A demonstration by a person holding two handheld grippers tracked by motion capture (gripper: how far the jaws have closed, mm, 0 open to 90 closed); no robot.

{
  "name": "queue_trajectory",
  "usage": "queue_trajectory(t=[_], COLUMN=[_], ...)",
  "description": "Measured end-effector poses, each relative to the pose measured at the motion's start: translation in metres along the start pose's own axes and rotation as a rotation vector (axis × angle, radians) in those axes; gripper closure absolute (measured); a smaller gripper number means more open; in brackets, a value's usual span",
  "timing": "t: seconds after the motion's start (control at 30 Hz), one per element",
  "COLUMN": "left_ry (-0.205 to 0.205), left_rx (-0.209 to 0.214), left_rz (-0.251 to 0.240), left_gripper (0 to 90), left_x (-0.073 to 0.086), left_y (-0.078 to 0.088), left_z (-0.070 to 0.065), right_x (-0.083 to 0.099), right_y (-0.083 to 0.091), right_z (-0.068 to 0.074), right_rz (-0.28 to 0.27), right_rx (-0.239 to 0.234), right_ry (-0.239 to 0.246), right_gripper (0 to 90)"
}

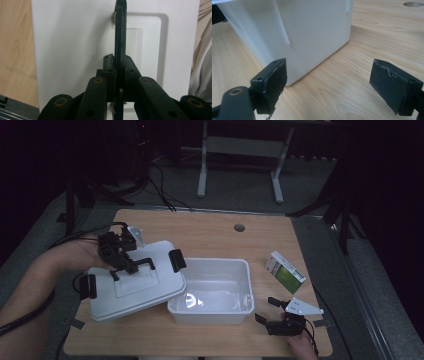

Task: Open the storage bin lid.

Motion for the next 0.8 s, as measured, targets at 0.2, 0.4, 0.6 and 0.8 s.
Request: queue_trajectory(t=[0.2, 0.4, 0.6, 0.8], left_ry=[0.053, 0.072, 0.106, 0.135], left_rx=[-0.003, 0.005, 0.0, -0.006], left_rz=[0.004, 0.009, -0.016, -0.019], left_gripper=[83.7, 83.7, 83.7, 83.7], left_x=[0.026, 0.041, 0.058, 0.071], left_y=[-0.003, -0.01, -0.011, -0.021], left_z=[0.005, 0.006, 0.011, 0.018], right_x=[0.0, 0.0, 0.0, 0.0], right_y=[0.0, -0.001, -0.001, -0.001], right_z=[0.0, 0.0, 0.0, 0.001], right_rz=[0.0, 0.004, 0.005, 0.006], right_rx=[0.0, 0.001, 0.002, 0.002], right_ry=[-0.001, 0.001, 0.0, 0.0], right_gripper=[14.0, 14.0, 14.0, 14.0])
Point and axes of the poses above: each handheld gripper's, and its own axes: y roughly backward along the jaws, x roughly out of its underside, z roughly to its left, the point moved 3 cm from there along -y, roughly forward along the jaws, and after that the axes turned 3 degrees about -z, right-handed, at the moved point
